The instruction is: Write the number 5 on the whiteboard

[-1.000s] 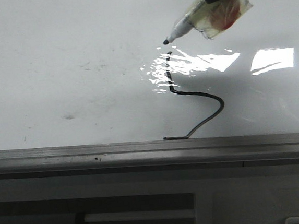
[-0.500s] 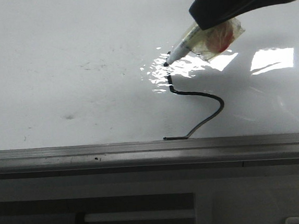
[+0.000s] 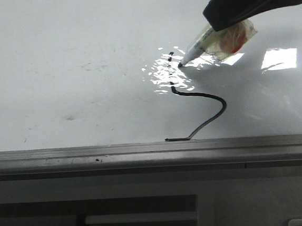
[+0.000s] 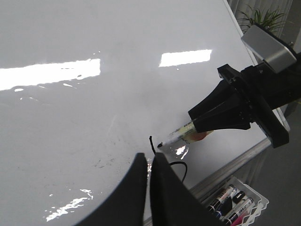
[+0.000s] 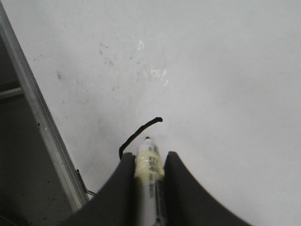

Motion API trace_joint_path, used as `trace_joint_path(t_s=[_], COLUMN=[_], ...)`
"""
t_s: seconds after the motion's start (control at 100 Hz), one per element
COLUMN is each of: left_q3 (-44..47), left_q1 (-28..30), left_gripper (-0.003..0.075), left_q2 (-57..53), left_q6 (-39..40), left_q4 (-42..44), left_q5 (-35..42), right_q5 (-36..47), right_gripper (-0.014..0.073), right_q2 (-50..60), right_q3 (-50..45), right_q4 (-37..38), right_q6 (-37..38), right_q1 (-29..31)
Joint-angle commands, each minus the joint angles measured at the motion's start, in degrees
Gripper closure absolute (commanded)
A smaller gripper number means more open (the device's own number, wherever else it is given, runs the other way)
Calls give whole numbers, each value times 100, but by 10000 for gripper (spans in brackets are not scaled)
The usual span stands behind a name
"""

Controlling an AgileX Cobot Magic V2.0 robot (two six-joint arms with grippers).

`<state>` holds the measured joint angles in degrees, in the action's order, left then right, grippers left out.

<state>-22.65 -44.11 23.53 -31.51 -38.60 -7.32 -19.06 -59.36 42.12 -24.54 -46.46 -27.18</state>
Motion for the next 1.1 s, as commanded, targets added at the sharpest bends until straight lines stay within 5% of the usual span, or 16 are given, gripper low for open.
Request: trace_joint_path(t_s=[0.0,1.09], left_q3=[-165,-165], left_q1=[21,21], left_gripper=[741,741], left_q2=[27,27], left_q6=[47,47], left_q4=[-84,-84], left_q5=[310,310], right_q5=[311,569], right_gripper=[636,637], right_q2=[37,-252], right_q3=[196,196], right_q4=[-84,-85], right_q6=[-21,-21], right_q1=[41,-168])
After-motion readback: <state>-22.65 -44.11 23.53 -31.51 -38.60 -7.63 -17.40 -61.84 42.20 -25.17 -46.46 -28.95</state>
